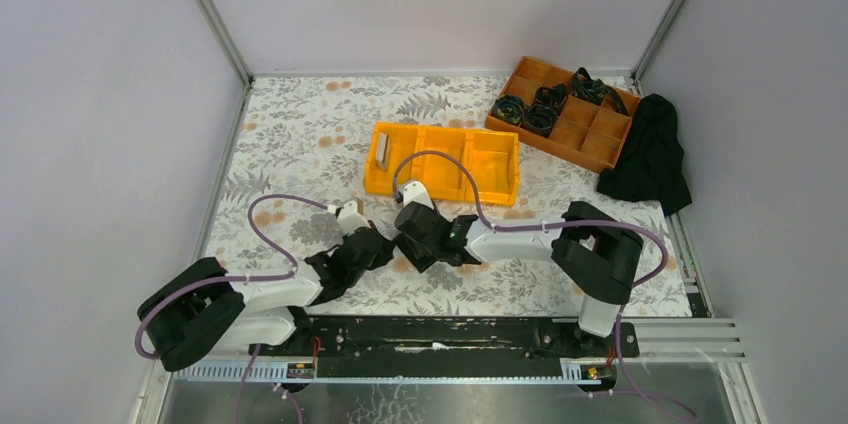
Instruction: Take the credit cards out of the card holder
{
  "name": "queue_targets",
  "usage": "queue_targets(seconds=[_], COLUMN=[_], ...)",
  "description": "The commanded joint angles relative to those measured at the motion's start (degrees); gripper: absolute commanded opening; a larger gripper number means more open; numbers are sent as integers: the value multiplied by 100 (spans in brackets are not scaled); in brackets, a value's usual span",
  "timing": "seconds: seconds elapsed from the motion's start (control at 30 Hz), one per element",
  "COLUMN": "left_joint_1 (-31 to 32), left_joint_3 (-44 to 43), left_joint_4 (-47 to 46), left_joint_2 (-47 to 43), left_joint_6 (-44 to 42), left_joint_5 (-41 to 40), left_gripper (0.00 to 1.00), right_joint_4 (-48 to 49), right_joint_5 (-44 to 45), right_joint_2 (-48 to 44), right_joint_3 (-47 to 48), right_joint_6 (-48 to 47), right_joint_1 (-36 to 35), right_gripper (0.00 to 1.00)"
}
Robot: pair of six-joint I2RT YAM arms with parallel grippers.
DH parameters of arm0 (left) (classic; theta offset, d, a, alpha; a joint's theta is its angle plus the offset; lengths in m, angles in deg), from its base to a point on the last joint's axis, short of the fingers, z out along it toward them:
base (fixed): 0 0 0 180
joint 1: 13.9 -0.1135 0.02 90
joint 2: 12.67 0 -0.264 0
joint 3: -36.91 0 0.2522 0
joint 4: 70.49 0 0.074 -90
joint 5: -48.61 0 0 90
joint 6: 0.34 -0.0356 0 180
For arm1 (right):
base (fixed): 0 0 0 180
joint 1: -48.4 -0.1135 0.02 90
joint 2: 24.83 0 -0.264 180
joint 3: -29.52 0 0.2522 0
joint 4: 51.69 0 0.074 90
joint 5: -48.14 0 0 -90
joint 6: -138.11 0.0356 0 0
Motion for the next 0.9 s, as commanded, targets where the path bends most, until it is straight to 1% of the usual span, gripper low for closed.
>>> queue_targets(seconds=[0.0,0.23,0.33,0.43,0.5,0.57,0.77,0.8,0.83,0.87], left_joint_1=[23,29,27,25,25,24,29,25,25,25], left_joint_3=[-8,13,-18,-40,-67,-100,-136,-145,-160,-182], left_joint_4=[-120,-106,-120,-151,-163,-159,-148,-158,-164,-168], left_joint_2=[32,18,71,136,173,203,207,211,218,234], left_joint_6=[-104,-84,-88,-100,-117,-128,-154,-161,-177,-199], left_joint_5=[-6,-50,-42,-22,-11,6,16,24,37,57], left_gripper=[0,0,0,0,0,0,0,0,0,1], right_joint_4=[-169,-111,-156,-144,-138,-130,-169,-210,-208,-199], right_joint_5=[261,161,154,201,230,244,315,338,341,341], right_joint_2=[-171,-349,-464,-572,-588,-585,-680,-684,-821,-927], right_joint_3=[14,-374,-479,-581,-625,-641,-650,-632,-639,-653], right_joint_6=[1,181,259,350,407,470,555,517,464,446], right_joint_1=[-146,-203,-205,-203,-203,-202,-197,-200,-202,-208], right_gripper=[51,50,35,17,8,1,0,2,14,29])
